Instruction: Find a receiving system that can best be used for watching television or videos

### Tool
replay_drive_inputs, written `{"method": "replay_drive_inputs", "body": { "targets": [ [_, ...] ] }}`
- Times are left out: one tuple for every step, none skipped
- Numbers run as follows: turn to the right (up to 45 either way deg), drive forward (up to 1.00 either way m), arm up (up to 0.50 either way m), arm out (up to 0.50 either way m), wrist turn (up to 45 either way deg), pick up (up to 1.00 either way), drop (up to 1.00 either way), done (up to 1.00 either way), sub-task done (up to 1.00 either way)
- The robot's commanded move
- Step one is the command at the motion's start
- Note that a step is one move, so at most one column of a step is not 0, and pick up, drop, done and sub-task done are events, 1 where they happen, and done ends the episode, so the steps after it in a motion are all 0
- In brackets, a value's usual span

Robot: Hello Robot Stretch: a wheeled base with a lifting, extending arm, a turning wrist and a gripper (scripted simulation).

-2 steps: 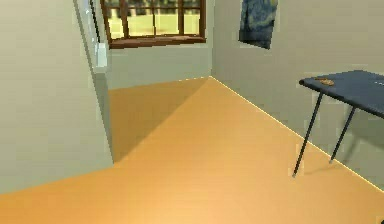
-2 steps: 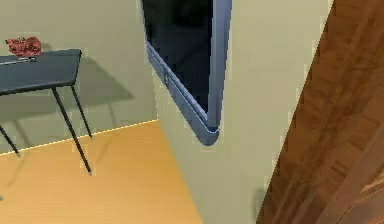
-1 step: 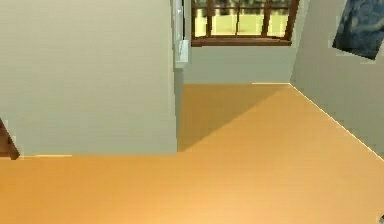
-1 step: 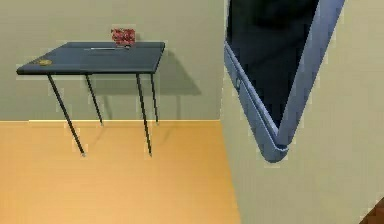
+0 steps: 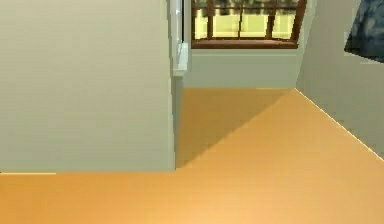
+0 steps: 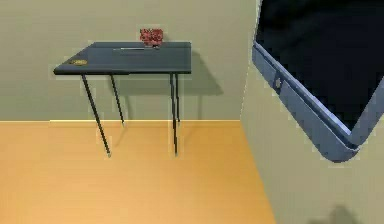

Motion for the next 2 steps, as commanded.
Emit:
{"method": "replay_drive_inputs", "body": {
  "targets": [
    [-45.0, 0.00, 0.00, 0.00, 0.0, 0.00, 0.00, 0.00, 0.00],
    [-39.0, 0.00, 0.00, 0.00, 0.0, 0.00, 0.00, 0.00, 0.00]
  ]
}}
